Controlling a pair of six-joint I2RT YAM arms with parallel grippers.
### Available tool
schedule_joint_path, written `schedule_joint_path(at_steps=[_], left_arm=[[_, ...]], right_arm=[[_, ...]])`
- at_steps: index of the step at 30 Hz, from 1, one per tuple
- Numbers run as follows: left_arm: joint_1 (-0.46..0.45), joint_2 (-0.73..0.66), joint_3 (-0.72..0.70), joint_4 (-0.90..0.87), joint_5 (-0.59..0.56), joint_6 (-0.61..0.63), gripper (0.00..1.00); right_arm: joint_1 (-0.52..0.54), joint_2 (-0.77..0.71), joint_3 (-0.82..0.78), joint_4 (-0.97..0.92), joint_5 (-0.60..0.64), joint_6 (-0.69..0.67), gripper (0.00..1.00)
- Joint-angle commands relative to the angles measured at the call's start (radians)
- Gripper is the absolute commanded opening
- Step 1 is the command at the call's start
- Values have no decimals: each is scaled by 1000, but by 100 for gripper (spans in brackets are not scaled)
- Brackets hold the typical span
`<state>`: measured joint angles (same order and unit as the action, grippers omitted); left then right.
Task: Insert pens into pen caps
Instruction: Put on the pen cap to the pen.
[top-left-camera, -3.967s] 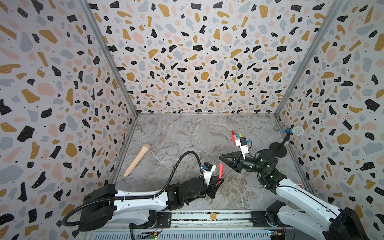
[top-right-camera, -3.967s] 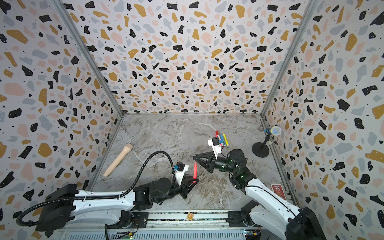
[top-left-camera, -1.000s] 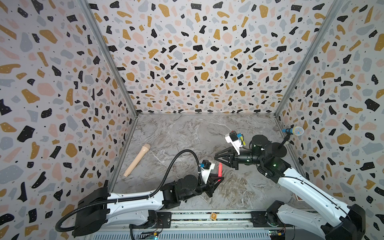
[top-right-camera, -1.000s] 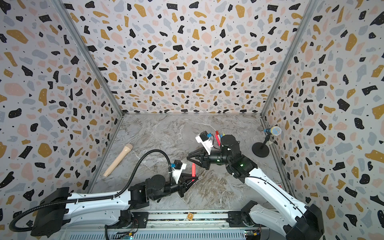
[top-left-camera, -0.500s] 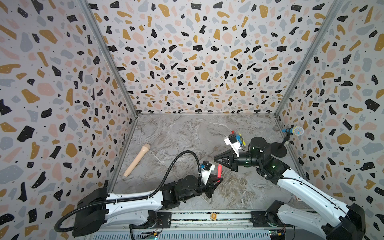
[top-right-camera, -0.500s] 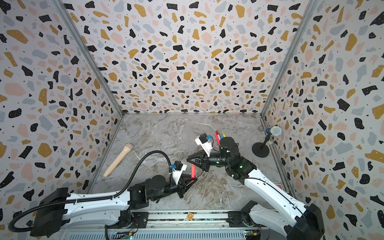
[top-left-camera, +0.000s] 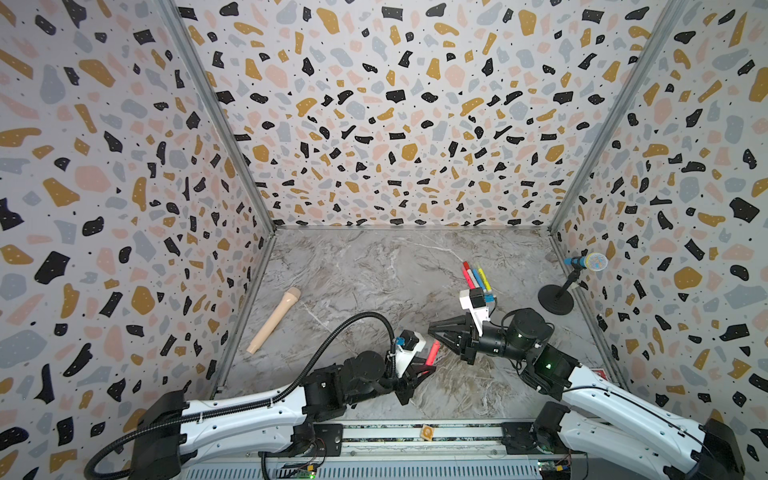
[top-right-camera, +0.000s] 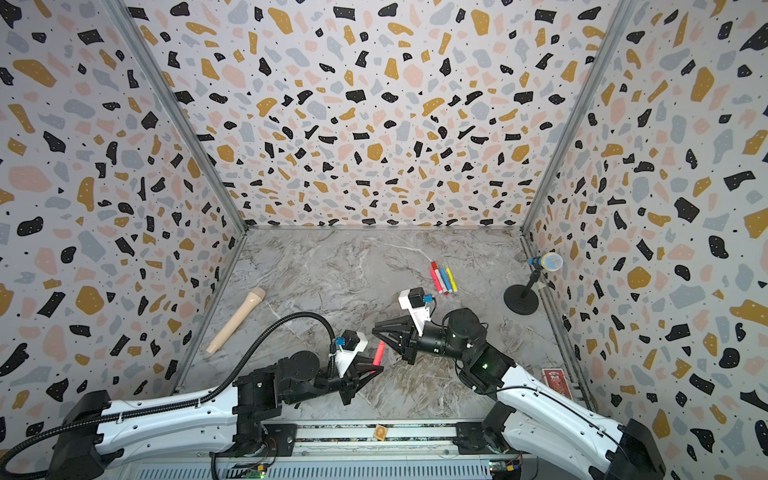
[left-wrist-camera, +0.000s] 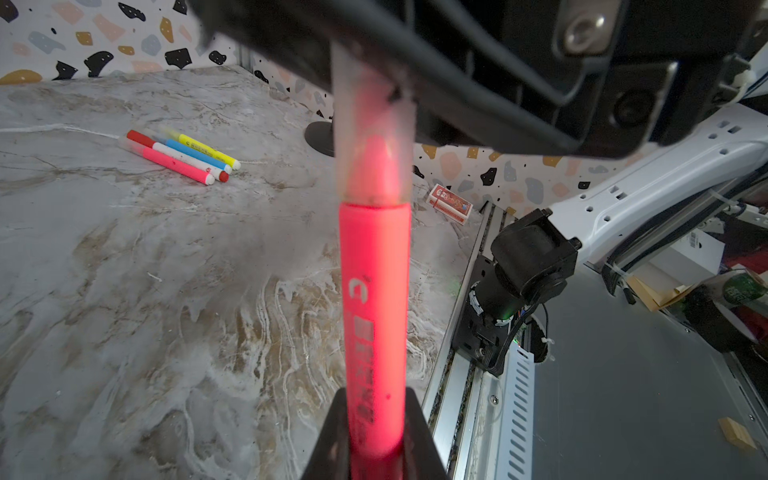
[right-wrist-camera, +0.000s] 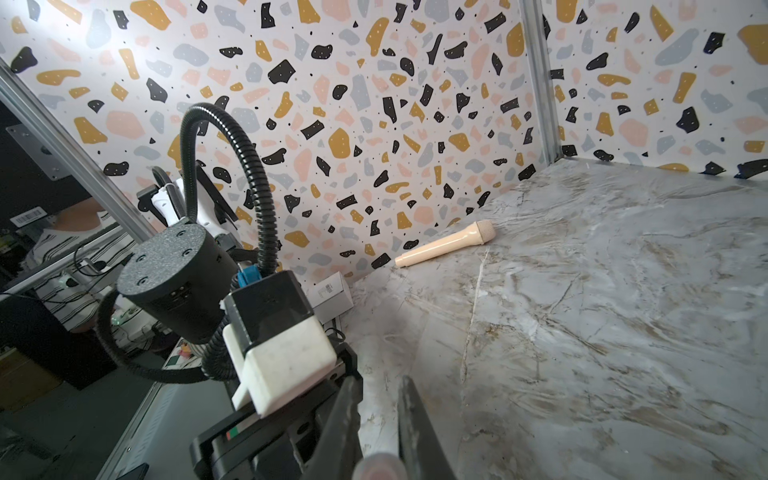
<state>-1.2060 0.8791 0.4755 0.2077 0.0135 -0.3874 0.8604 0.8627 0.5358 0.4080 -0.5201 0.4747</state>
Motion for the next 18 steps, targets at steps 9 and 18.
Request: schedule_joint_path(at_steps=[9,18], left_arm=[[119,-82,157,401,-13,-29,0],[151,-79,184,437,57,-48,0]], right_arm=[[115,44,-168,-97,-21,35,0],[162,107,-201,-38,-15,28,0]])
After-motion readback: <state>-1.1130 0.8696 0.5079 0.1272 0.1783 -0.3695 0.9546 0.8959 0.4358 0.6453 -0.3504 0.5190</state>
